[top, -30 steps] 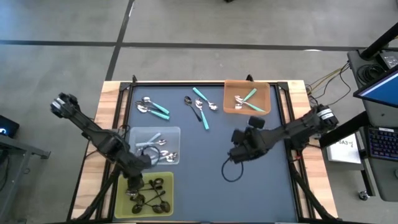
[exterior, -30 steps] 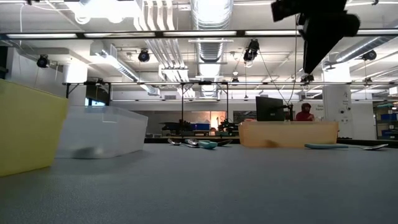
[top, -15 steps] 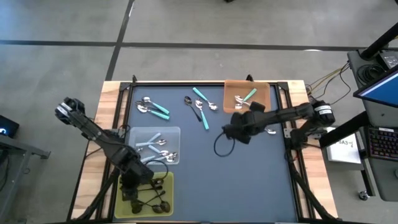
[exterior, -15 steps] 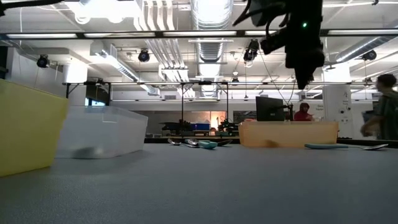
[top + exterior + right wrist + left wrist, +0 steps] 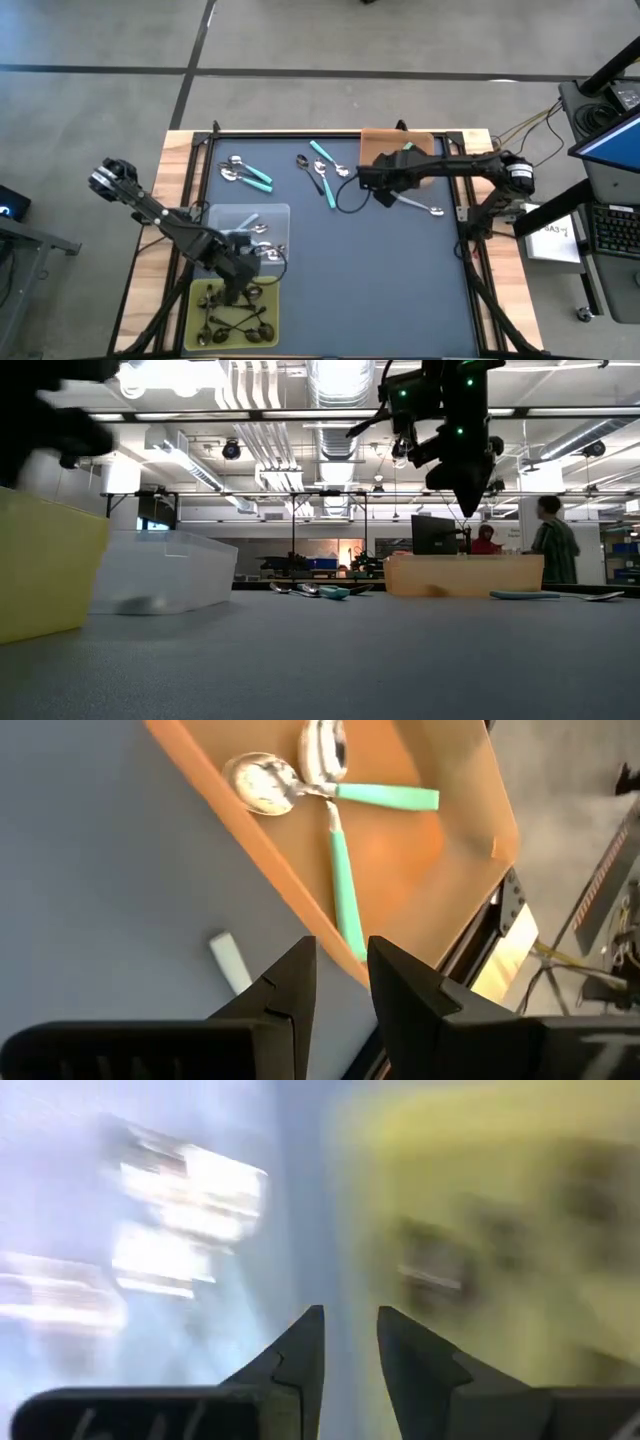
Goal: Sort silverware by color (type)
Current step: Put the light blue spoon into the white bin
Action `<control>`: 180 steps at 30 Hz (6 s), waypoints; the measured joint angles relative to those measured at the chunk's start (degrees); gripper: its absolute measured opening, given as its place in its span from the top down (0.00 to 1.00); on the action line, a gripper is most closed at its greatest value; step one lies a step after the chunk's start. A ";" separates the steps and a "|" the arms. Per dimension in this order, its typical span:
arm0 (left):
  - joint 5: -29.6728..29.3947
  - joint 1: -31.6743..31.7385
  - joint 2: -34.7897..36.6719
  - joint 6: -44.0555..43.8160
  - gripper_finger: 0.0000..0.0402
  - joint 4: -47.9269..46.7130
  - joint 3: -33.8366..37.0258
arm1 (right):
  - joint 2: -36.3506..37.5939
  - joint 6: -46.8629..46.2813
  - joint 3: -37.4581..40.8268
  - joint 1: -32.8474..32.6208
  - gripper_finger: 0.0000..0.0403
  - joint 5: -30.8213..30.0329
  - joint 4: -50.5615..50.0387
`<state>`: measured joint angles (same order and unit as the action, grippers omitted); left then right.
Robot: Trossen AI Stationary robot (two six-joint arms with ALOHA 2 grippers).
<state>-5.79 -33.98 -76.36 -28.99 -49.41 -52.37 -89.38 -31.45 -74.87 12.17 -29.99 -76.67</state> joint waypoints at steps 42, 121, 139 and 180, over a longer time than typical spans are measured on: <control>-80.33 9.04 34.62 -22.60 0.81 2.25 10.61 | -1.29 13.65 26.28 13.11 0.79 25.66 23.16; -66.38 9.14 31.61 -14.75 0.81 6.19 3.71 | 7.49 15.54 -1.19 6.81 0.90 35.99 32.45; -42.70 12.94 25.69 25.06 0.81 36.39 4.03 | -3.31 19.23 -11.28 2.58 0.90 40.75 63.20; -41.83 23.32 8.97 16.32 0.71 43.24 -0.47 | -5.29 32.51 -17.00 -1.74 0.90 39.44 65.45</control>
<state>-47.62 -10.65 -67.40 -12.67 -6.17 -52.84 -94.67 1.06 -91.88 10.43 9.45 -11.22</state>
